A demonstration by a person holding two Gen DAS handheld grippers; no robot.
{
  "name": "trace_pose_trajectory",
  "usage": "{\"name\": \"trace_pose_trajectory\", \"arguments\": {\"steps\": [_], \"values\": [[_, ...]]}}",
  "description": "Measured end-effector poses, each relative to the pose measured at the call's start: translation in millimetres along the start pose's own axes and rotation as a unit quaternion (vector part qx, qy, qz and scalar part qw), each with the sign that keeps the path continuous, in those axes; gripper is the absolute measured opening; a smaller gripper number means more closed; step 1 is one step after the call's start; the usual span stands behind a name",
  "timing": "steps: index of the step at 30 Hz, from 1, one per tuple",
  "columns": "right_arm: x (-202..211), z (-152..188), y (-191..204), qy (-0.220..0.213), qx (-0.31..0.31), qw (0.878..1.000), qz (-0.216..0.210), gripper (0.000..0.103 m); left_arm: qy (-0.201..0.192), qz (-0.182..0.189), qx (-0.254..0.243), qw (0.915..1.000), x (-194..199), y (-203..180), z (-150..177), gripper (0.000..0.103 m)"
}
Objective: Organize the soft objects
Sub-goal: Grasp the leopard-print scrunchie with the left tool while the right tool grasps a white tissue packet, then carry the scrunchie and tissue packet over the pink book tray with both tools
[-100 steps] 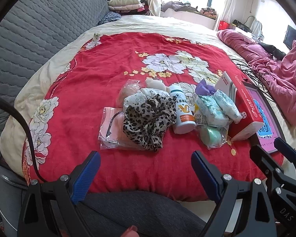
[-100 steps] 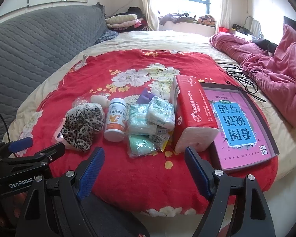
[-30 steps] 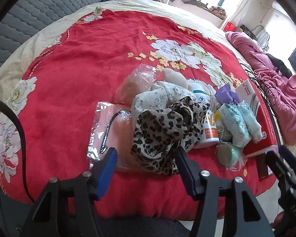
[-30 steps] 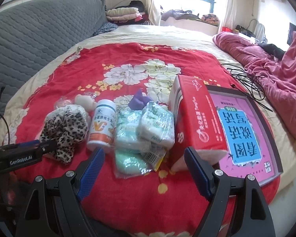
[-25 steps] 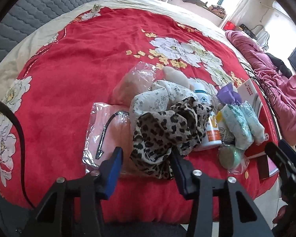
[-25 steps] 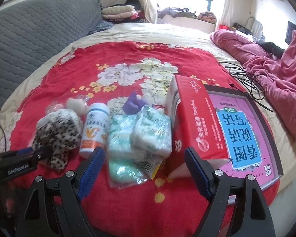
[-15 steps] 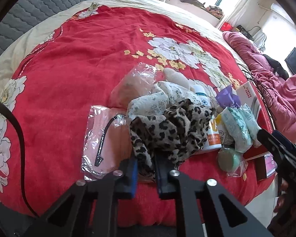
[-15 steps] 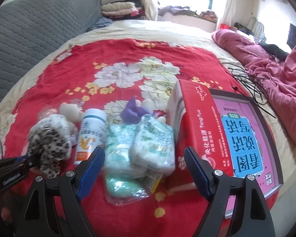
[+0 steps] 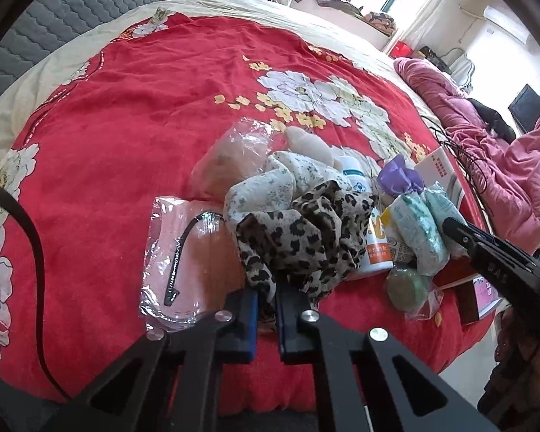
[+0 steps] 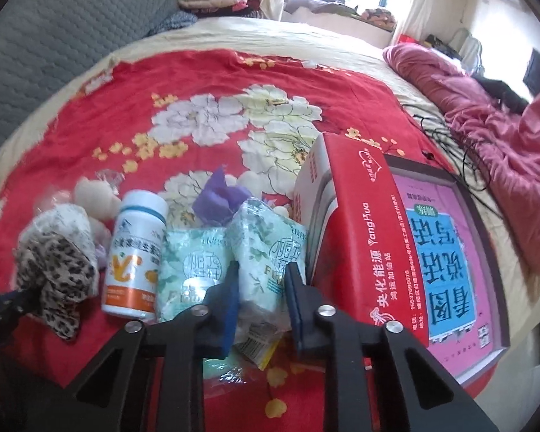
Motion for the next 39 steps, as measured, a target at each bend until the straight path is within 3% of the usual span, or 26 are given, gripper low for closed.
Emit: {"name": "trace_pose_trajectory", "arguments": {"steps": [4,20,39], "values": [[16.7,-9.4,-6.3,-0.017,-0.016,1.0,-0.018,0.016,-0.013,0.006,0.0,0.9999,11.2,-1.9,-4.6,0.006],[66.3,-29.4,-12.5,-0.064,-0.031,0.996,-0.047,0.016,-0.069,0.02,-0.032,0.9969,71.0,-37.0,-31.9,0.006],[63.2,-21.0,4.8,-0.056,-0.032,0.995,-0.077,0.017,-0.036,-0.026,-0.011,0.9989,32.5,19.5,-25.9,0.009]]}}
Point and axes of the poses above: each gripper's, at about its wrist camera, not at the fingertips, and x roughly against the way its jaws point, y to its left, z to its underside, the point moved 7 cm from there along -x, roughly the way its jaws point, and after that the axes turned 9 degrees about -y, right-handed, at the moved point
